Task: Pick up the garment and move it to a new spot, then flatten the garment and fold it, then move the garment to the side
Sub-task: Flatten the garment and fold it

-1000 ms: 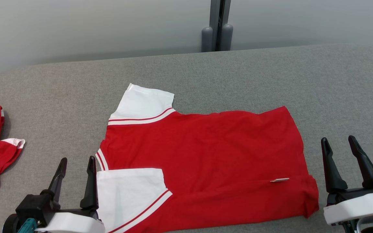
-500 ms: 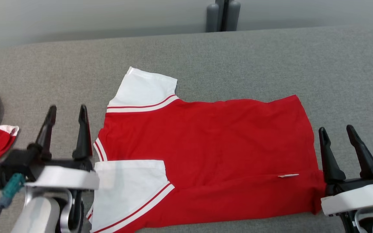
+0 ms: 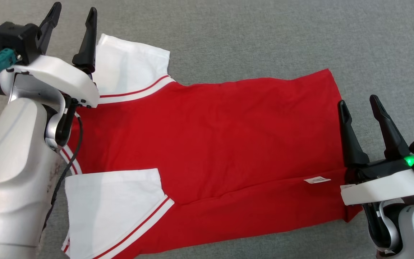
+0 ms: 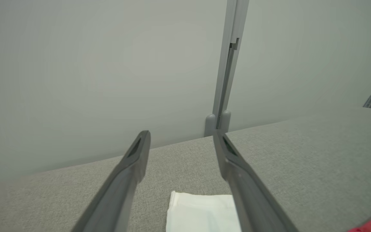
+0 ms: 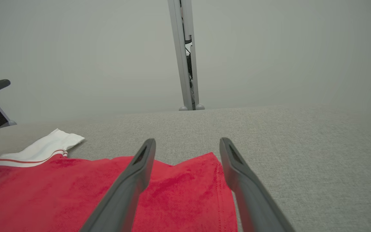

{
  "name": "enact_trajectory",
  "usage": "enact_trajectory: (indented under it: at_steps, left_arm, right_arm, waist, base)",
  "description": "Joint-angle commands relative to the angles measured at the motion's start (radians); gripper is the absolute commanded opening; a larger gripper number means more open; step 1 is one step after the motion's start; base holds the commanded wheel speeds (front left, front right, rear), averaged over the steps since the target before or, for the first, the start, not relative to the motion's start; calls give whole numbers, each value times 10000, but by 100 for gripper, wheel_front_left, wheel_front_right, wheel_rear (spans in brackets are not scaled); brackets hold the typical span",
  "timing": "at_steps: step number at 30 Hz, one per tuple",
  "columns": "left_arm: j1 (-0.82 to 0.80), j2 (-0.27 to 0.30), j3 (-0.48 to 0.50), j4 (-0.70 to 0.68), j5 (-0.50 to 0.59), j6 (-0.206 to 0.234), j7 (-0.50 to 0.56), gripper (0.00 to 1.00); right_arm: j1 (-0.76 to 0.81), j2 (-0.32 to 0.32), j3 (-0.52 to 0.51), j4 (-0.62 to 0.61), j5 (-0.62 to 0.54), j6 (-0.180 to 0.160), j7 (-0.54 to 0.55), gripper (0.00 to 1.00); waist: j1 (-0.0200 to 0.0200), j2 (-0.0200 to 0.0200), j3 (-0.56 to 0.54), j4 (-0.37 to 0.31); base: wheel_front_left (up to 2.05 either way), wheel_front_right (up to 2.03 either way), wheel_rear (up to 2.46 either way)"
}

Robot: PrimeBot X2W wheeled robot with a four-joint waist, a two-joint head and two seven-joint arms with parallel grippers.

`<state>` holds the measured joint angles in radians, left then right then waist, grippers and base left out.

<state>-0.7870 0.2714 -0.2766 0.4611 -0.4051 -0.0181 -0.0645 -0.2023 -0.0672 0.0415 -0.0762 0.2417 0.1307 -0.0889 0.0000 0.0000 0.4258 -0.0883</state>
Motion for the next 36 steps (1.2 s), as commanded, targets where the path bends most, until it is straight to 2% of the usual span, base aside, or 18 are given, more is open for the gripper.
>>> enact_trajectory:
  at_steps: [1, 7, 14, 18, 19, 20, 21, 28, 36]
  left_arm:
    - [-285, 72, -34, 341, -20, -117, 78, 100]
    - [-1539, 93, -196, 2925, -250, -579, 907, 100]
    - [-2193, -64, -114, 5015, -621, -576, 1502, 100]
    - [-2237, -242, -167, 5791, -754, -760, 1625, 100]
    - [-2284, -266, -197, 5910, -771, -796, 1563, 89]
    - [-2324, -288, -219, 5983, -768, -819, 1429, 37]
    - [-2368, -335, -244, 6073, -771, -844, 1351, 0]
    - [-2774, -707, -499, 6524, -883, -1011, 958, 0]
    - [-3088, -1091, -823, 6695, -986, -1100, 490, 0]
  right_arm:
    - [-147, -15, 35, 68, 70, 3, -83, 100]
    - [-376, 38, 160, 363, 181, 3, -286, 100]
    - [-391, -10, 48, 569, 274, 3, -331, 100]
    - [-575, -111, -78, 692, 414, 3, -235, 100]
    - [-650, -177, -129, 754, 468, 3, -216, 100]
    - [-727, -275, -204, 857, 498, 3, -159, 100]
    - [-839, -363, -258, 978, 566, 3, -131, 100]
    - [-1913, -1206, -474, 2080, 980, 3, 231, 100]
    - [-3111, -1976, 390, 3472, 1565, 3, 870, 100]
  waist:
    - [0, 0, 382, -397]
    - [0, 0, 726, -803]
    - [0, 0, 823, -890]
    - [0, 0, 769, -844]
    - [0, 0, 761, -827]
    - [0, 0, 758, -806]
    - [0, 0, 760, -777]
    - [0, 0, 841, -291]
    - [0, 0, 977, 227]
  base:
    - [0, 0, 0]
    - [0, 0, 0]
    - [0, 0, 0]
    - [0, 0, 0]
    - [0, 0, 0]
    - [0, 0, 0]
    - [0, 0, 0]
    - [0, 0, 0]
    - [0, 0, 0]
